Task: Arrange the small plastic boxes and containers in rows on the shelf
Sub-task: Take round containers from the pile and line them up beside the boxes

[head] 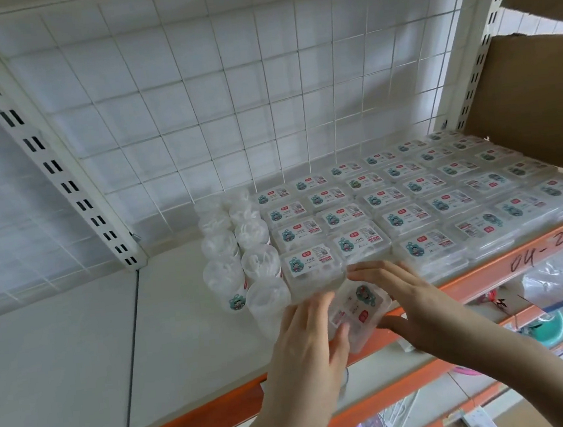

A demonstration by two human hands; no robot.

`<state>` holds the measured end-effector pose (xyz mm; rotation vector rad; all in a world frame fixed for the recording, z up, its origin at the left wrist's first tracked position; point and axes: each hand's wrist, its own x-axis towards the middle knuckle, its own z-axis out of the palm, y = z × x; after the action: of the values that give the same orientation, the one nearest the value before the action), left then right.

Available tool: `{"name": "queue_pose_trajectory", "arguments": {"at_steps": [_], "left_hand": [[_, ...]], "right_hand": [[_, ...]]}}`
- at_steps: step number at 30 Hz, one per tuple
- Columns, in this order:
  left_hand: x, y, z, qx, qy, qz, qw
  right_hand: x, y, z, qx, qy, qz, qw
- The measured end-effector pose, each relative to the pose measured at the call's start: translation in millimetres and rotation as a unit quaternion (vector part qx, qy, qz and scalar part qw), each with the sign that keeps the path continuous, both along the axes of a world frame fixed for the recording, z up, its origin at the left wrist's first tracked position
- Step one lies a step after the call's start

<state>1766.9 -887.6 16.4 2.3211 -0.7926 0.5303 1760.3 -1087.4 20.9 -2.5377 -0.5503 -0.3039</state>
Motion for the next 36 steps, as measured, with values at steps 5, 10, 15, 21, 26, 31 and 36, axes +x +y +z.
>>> {"name": "queue_pose_trajectory", "arguments": {"at_steps": [5,10,15,21,26,31,36], "left_hand": [[2,-10,10,0.080,0.003,0.070,0.994],[4,-18,27,0.026,0.018,0.095,0.995],[9,-20,27,-0.152,0.173,0.075,0.970],[6,-12,9,-0.177,0.216,0.055,0.959],[-12,13,20,-0.068,0.065,0.043,0.995],[10,40,25,0.036,-0.159,0.069,0.984],[31,54,11,0.135,-0.095,0.082,0.983]], "right_hand": [[-8,11,8,-0.105,-0.075,0.041,0.991],[-4,13,8,0.090,-0.063,-0.043,0.993],[-1,19,9,0.144,-0.030,-0.051,0.988],[5,23,5,0.006,-0.032,-0.047,0.998],[12,15,0,-0.041,0.006,-0.015,0.999],[20,17,3,-0.129,0.006,0.013,0.992],[22,25,-1,-0.183,-0.017,0.018,0.983]]}}
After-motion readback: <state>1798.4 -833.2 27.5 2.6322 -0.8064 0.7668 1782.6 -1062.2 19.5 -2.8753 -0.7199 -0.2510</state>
